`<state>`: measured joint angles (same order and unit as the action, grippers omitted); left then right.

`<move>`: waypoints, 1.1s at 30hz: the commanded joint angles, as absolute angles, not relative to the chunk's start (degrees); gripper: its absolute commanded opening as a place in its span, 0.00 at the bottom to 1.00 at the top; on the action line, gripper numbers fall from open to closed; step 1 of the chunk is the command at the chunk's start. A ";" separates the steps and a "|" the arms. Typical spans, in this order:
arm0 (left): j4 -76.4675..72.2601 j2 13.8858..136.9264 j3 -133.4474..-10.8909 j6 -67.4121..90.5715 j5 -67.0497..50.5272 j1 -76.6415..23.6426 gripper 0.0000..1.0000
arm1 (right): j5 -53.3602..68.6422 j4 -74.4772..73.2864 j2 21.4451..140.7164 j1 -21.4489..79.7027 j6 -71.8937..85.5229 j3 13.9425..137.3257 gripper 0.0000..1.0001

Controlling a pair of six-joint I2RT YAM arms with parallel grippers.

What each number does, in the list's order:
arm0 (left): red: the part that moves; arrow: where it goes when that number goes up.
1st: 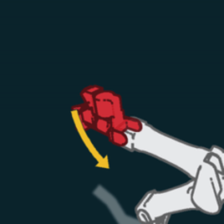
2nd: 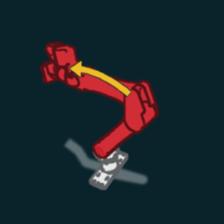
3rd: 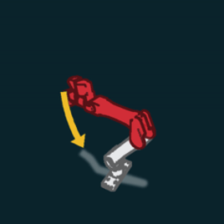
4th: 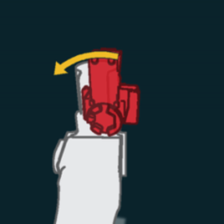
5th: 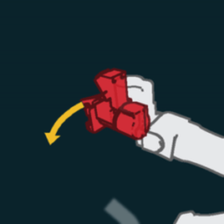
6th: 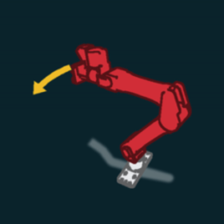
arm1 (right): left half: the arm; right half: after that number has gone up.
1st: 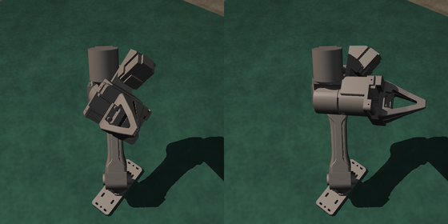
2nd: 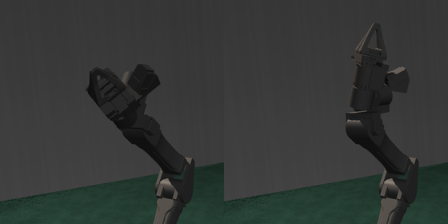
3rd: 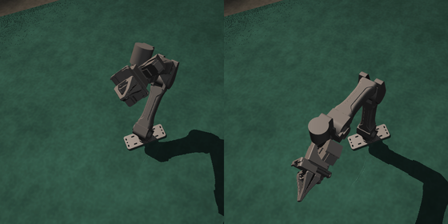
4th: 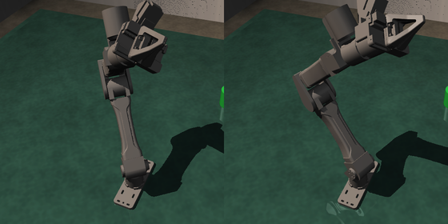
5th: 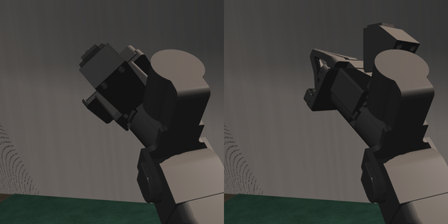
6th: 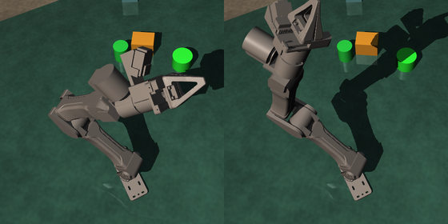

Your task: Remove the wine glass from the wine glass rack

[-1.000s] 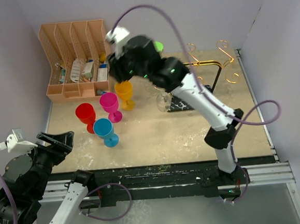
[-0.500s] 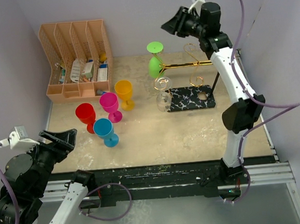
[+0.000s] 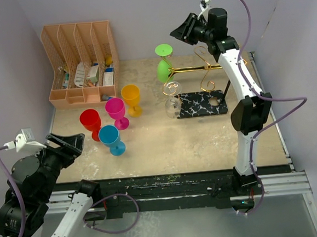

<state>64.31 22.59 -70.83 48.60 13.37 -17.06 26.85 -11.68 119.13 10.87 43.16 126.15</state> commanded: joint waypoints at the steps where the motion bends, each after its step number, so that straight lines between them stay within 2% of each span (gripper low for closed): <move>1: 60.81 24.17 -69.88 47.55 12.34 -17.25 0.72 | 26.67 -14.21 118.44 10.99 40.38 130.19 0.42; 13: 59.73 24.67 -67.89 48.32 10.69 -17.20 0.72 | 24.91 -25.90 122.53 11.92 33.65 136.80 0.39; 33: 61.17 23.74 -67.71 48.79 11.11 -17.24 0.72 | 27.02 -26.37 124.41 14.31 31.31 136.76 0.38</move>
